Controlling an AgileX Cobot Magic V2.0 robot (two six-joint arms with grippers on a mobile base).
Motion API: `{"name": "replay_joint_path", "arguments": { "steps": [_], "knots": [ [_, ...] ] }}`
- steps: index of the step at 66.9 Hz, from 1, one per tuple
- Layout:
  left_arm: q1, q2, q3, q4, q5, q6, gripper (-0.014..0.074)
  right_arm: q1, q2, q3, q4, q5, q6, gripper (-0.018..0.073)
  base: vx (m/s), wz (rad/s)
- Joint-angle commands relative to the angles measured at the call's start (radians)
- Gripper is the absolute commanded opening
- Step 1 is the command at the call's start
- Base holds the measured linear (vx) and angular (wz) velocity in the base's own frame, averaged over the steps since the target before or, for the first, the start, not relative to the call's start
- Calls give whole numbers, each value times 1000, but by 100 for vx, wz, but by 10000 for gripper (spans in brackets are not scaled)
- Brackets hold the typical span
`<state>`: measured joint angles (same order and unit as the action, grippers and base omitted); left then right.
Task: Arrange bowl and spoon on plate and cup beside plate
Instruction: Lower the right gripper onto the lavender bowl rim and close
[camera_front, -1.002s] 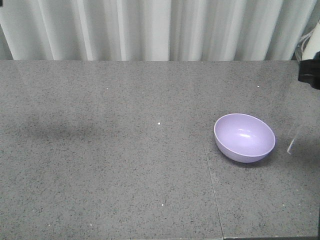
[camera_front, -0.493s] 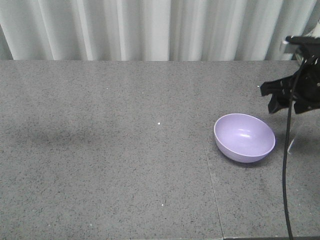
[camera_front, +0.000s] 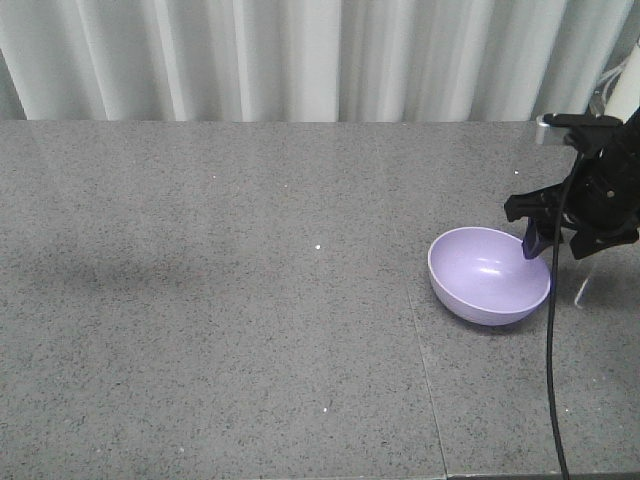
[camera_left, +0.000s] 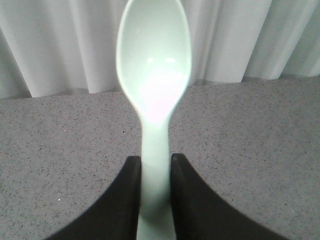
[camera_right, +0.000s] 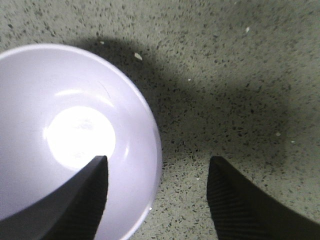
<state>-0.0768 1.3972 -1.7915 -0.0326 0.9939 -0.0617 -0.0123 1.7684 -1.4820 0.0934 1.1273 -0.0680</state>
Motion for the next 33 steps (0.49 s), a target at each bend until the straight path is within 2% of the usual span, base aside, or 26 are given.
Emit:
{"name": "replay_joint_path", "arguments": {
  "steps": [1, 20, 33],
  "knots": [
    [-6, -28, -24, -9, -63, 1, -6, -3, -20, -32, 6, -9, -18, 419, 0, 0],
    [-6, -28, -24, -9, -65, 1, -6, -3, 14, -32, 6, -33, -18, 411, 0, 0],
    [-6, -28, -24, -9, -64, 2, -6, -3, 42, -32, 18, -40, -18, 342, 0, 0]
  ]
}}
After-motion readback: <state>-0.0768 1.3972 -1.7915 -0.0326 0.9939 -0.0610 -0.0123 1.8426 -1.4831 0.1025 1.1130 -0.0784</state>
